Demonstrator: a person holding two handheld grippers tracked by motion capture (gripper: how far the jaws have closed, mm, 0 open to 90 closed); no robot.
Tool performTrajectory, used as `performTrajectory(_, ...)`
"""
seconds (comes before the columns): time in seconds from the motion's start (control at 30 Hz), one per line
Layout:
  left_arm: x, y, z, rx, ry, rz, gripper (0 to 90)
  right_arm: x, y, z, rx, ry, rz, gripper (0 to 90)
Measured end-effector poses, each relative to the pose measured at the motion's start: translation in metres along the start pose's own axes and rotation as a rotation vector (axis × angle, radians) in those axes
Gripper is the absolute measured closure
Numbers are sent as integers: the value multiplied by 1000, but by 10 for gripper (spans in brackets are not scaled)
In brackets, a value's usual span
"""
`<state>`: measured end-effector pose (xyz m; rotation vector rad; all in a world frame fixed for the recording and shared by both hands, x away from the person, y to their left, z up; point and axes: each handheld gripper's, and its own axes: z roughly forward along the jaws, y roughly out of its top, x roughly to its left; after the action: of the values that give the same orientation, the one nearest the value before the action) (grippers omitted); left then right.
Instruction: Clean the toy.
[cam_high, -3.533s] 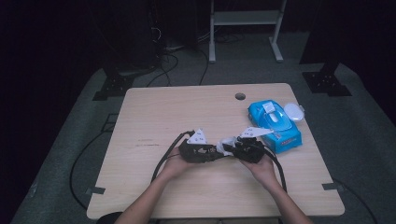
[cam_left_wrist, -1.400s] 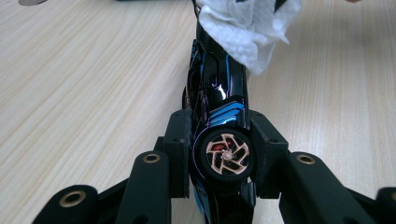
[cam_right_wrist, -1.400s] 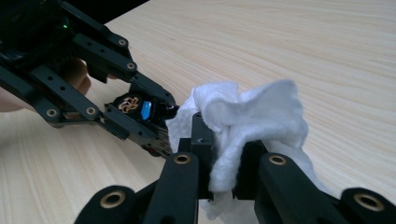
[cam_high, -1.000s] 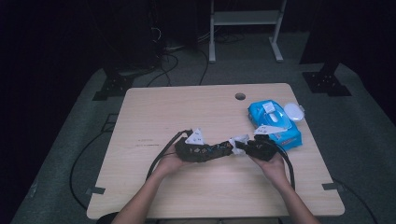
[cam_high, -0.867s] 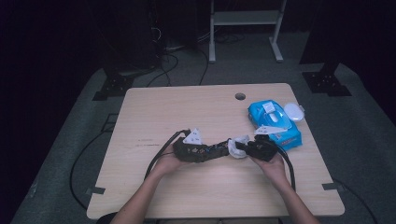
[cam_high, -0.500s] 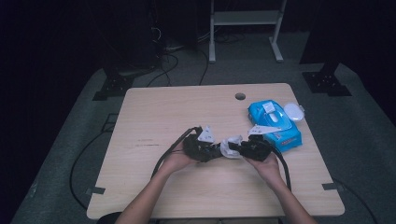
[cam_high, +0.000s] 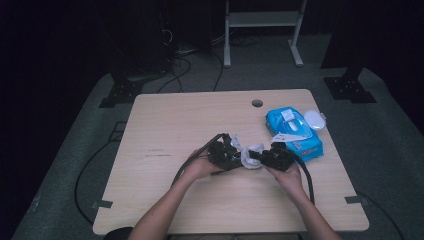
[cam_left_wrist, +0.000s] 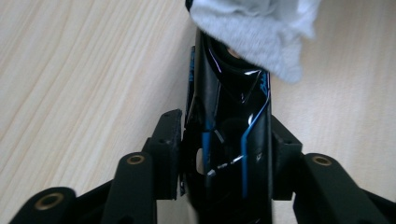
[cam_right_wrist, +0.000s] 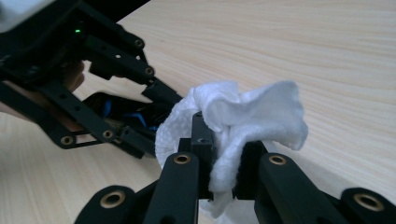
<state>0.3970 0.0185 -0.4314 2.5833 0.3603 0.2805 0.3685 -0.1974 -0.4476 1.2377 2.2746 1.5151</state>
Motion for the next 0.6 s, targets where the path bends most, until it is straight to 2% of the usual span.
performTrajectory(0.07, 0, -3, -4, -48, -13, -18, 567, 1, 1, -3, -28, 8, 14, 813)
performTrajectory(0.1, 1, -7, -10, -106, -31, -35, 567, 2, 2, -5, -40, 15, 15, 814)
performTrajectory(0.17, -1, -13, -19, -167, -24, -17, 567, 8, 6, -11, -69, 26, -9, 814)
performTrajectory(0.2, -2, -16, -24, -202, -22, -26, 567, 11, 8, -14, -87, 39, -12, 814)
performTrajectory(0.3, -7, -25, -39, -279, -8, -19, 568, 15, 13, -20, -126, 85, 1, 814)
performTrajectory(0.37, -9, -31, -47, -343, -34, -44, 568, 17, 15, -22, -137, 96, 6, 815)
performTrajectory(0.43, -13, -35, -53, -366, -33, -46, 568, 19, 15, -22, -140, 99, -3, 815)
performTrajectory(0.47, -13, -35, -54, -359, -34, -38, 568, 18, 14, -22, -145, 109, 9, 814)
performTrajectory(0.53, -14, -38, -55, -363, -32, -36, 568, 18, 13, -20, -134, 101, 1, 815)
performTrajectory(0.6, -12, -42, -55, -386, -54, -58, 568, 17, 11, -19, -124, 95, 1, 814)
